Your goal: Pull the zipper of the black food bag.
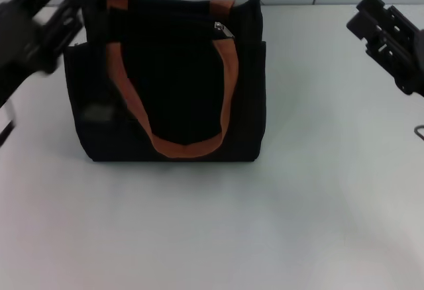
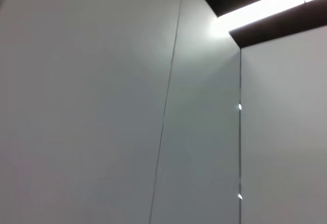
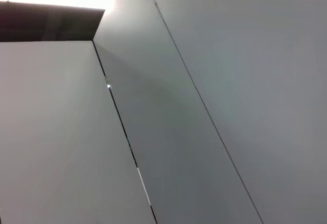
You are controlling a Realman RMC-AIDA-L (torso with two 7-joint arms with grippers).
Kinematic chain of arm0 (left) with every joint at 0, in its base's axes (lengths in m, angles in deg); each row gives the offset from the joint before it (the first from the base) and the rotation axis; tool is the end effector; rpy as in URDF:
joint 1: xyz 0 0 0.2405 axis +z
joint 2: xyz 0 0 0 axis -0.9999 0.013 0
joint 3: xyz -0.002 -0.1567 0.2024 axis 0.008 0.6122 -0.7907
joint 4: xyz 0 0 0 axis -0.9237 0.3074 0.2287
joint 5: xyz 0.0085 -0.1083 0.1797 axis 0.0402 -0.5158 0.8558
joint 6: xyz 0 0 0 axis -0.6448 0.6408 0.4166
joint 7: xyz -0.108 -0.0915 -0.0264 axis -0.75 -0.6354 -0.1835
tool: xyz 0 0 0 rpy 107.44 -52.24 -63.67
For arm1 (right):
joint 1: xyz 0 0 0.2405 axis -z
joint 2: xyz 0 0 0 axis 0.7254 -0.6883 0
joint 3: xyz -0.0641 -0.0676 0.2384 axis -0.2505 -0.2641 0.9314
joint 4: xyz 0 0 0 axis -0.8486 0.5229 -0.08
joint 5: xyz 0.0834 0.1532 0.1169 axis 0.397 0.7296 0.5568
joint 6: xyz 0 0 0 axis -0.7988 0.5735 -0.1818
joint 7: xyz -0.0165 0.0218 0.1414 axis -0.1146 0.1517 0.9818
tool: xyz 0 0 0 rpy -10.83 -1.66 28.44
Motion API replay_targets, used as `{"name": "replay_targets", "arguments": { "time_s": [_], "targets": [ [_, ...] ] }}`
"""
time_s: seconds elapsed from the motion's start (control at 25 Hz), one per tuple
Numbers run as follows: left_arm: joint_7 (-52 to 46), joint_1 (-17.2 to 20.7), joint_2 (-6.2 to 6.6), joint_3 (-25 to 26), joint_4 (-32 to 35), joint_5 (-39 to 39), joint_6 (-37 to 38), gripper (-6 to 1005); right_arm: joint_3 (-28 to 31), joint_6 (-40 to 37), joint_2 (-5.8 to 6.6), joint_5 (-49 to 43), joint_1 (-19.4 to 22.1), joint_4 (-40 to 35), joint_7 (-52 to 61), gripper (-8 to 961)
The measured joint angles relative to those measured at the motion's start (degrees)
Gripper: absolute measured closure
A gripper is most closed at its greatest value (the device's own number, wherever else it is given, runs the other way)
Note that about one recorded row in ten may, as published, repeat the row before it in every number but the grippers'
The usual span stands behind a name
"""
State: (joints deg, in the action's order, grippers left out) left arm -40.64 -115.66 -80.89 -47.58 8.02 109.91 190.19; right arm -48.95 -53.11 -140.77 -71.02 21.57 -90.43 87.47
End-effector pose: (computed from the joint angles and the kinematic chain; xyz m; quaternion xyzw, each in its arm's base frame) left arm -0.2548 0.2921 0.0402 -0.7566 -0.1069 -0.5755 0.2915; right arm 0.2543 0.2833 0.0137 -0.7611 0.2074 0.5787 0.2066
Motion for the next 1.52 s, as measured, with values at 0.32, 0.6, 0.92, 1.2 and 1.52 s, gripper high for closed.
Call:
{"name": "replay_targets", "arguments": {
  "time_s": [0.32, 0.6, 0.92, 1.2, 1.52],
  "targets": [
    [0.9, 12.5, 0.50, -2.3, 1.4, -4.2, 4.9, 440, -2.0, -1.6, 0.05, -2.4, 0.3, 0.4, -4.3, 255],
    [11.1, 15.1, 0.41, -19.8, 9.7, 11.7, 3.9, 204, -9.6, -1.5, 0.13, -14.5, 0.0, -3.1, -15.2, 200],
    [8.0, 10.2, 0.61, -20.2, 10.8, 22.9, -1.5, 181, -14.7, 0.2, 0.09, -24.5, -0.2, -4.3, -21.1, 199],
    [5.7, 6.8, 0.24, -20.6, 10.8, 27.8, -6.4, 181, -17.3, 5.5, -0.22, -25.1, -0.7, -2.9, -21.2, 199],
    [6.0, 6.6, 0.18, -20.3, 10.6, 27.8, -7.0, 181, -16.7, 6.1, -0.27, -24.6, -0.7, -2.5, -21.3, 200]
  ]
}}
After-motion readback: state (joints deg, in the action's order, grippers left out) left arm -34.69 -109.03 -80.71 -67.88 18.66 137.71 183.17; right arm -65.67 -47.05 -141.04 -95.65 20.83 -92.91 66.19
